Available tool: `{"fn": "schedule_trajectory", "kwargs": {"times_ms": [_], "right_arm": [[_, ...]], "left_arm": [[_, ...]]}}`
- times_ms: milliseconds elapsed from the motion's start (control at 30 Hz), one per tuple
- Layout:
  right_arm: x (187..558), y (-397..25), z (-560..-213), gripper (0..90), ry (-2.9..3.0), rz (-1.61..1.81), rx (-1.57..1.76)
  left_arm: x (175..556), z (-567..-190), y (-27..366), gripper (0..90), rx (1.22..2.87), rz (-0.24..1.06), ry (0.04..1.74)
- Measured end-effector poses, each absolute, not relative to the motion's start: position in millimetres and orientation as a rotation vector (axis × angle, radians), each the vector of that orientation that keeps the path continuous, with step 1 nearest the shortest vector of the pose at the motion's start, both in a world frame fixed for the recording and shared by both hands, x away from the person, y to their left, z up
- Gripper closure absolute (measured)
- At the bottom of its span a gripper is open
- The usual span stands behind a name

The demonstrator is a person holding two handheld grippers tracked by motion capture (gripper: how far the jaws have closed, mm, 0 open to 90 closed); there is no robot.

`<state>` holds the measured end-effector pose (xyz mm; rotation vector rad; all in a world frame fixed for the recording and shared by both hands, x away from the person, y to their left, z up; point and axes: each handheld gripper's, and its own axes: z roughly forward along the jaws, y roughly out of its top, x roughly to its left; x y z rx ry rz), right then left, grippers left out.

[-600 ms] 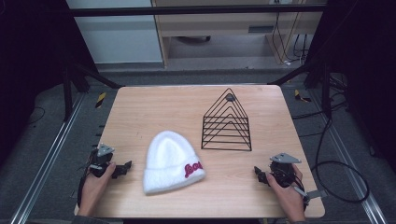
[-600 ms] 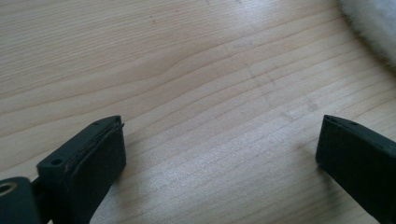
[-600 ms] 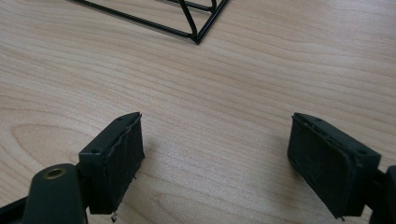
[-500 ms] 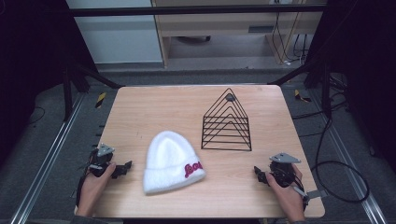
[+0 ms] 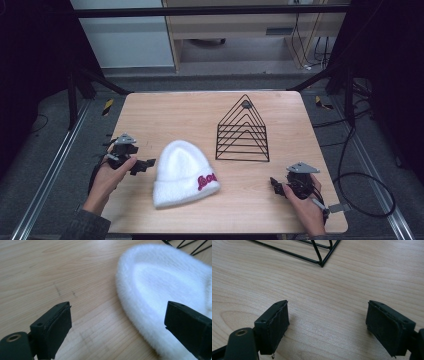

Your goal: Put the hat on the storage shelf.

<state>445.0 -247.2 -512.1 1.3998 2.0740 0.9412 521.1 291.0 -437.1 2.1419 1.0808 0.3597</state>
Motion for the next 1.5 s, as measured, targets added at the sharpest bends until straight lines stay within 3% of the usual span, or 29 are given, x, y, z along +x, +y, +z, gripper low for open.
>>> {"fn": "schedule_trajectory", "kwargs": {"times_ms": [567, 1133, 1333, 1500], "right_arm": [[446, -247, -512, 18.8, 2.085, 0.946, 1.386], [446, -246, -512, 18.8, 2.085, 0.946, 1.385], [446, -246, -512, 18.8, 2.087, 0.948, 1.385], [446, -246, -512, 18.8, 2.088, 0.948, 1.382]], "left_arm": [[567, -436, 244, 12.5, 2.246, 0.323, 1.002], [581, -461, 225, 28.6, 2.299, 0.348, 0.971], [582, -465, 224, 41.1, 2.295, 0.343, 0.988], [584, -469, 222, 42.9, 2.325, 0.34, 0.981]]}}
